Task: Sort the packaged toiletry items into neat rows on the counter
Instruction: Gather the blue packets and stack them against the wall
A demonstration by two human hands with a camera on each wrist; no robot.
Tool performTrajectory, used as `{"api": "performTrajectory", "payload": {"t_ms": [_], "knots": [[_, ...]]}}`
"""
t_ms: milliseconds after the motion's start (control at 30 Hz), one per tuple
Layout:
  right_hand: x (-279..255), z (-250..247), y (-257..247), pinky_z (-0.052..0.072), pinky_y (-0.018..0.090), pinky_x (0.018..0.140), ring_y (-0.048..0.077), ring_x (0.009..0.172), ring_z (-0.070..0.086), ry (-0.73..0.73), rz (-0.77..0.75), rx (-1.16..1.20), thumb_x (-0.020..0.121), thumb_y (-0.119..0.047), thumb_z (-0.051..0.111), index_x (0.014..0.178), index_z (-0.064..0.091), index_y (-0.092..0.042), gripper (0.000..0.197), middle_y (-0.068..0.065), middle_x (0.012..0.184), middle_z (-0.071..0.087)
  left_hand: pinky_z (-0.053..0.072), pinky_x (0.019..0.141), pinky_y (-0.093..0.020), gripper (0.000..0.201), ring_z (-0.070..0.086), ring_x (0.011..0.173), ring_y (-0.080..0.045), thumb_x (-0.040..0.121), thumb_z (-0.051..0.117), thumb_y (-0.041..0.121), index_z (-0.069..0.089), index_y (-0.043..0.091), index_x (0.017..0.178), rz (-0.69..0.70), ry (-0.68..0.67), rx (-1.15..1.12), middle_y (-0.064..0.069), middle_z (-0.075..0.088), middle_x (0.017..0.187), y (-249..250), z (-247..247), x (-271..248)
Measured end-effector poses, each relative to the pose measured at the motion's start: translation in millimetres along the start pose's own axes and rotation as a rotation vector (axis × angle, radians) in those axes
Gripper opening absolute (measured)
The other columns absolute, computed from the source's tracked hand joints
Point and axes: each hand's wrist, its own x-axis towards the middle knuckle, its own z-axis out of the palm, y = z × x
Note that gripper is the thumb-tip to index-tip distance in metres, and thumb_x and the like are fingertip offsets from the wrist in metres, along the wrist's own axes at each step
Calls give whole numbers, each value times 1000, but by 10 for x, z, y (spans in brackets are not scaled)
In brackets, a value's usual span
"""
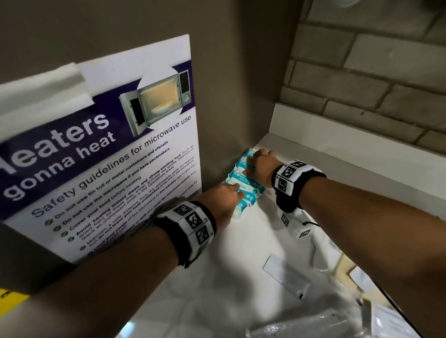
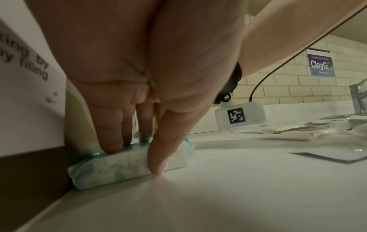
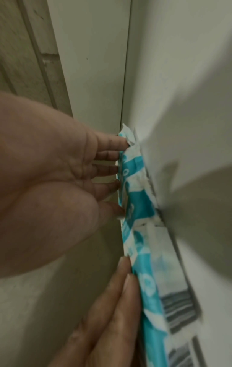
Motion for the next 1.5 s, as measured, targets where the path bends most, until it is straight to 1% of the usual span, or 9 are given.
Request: {"api": "performTrajectory", "payload": {"t_ms": [100, 267, 367, 433, 600, 767, 1033, 1200, 1500], "knots": [[-17, 11, 4, 25, 36, 107, 31, 134, 35, -19, -2, 28, 100, -43, 38, 134, 48, -9, 49, 17, 138, 47, 26, 108, -30, 47, 38, 135, -27, 94, 43, 9, 38, 6, 140, -17, 5, 25, -15, 35, 150, 10, 23, 4], [-123, -11, 37, 21, 36, 115, 30, 144, 25, -70, -59, 63, 101, -42, 37, 148, 31, -13, 56, 17, 155, 29, 15, 108, -24, 53, 26, 142, -25, 95, 42, 8, 29, 6, 146, -45, 38, 2, -15, 24, 155, 39, 30, -60], [-194, -21, 29, 20, 36, 118, 29, 146, 22, -54, -84, 100, 98, -45, 42, 149, 31, -14, 61, 16, 158, 21, 34, 102, -30, 51, 48, 119, -30, 84, 53, 2, 40, 11, 132, -158, 138, -143, -12, 34, 137, 61, 38, -84], [-223, -21, 6, 21, 39, 118, 32, 145, 22, -56, -81, 147, 94, -51, 48, 149, 33, -14, 68, 15, 159, 20, 36, 98, -31, 49, 48, 113, -28, 80, 56, 1, 42, 12, 126, -178, 144, -144, -9, 37, 131, 57, 27, -80], [-266, -46, -99, 6, 45, 121, 36, 148, 8, -154, -70, 130, 96, -50, 43, 153, 17, -9, 74, 11, 162, 8, 26, 106, -29, 52, 38, 127, -21, 89, 48, 9, 39, 12, 140, -51, 64, 20, -7, 41, 142, 16, 16, -40], [-283, -72, -121, 5, 50, 121, 41, 147, -11, -250, -14, 148, 97, -54, 37, 155, 4, -16, 76, 3, 163, -7, 24, 107, -30, 48, 37, 128, -22, 94, 45, 14, 41, 14, 142, -22, 45, 110, -7, 44, 141, -1, 26, -15], [-297, -52, -169, 0, 47, 120, 37, 147, -15, -243, 18, 214, 98, -50, 38, 155, -4, -16, 78, 7, 162, -13, 28, 105, -35, 44, 41, 126, -27, 92, 46, 13, 46, 10, 135, -1, 10, 117, -11, 51, 136, 12, 26, -12], [-262, -65, -241, 1, 47, 120, 36, 148, -12, -213, 54, 224, 98, -46, 39, 155, -1, -14, 77, 10, 162, -11, 32, 104, -31, 52, 45, 116, -30, 88, 50, 7, 43, 19, 137, -89, 78, -84, -7, 45, 137, 33, 43, -56], [-242, -69, -161, 6, 47, 121, 37, 148, -9, -218, -2, 221, 94, -48, 46, 155, 2, -14, 82, 9, 162, -9, 25, 106, -27, 52, 40, 125, -23, 93, 47, 14, 40, 19, 144, -34, 21, 53, -6, 41, 145, 0, -32, -88]]}}
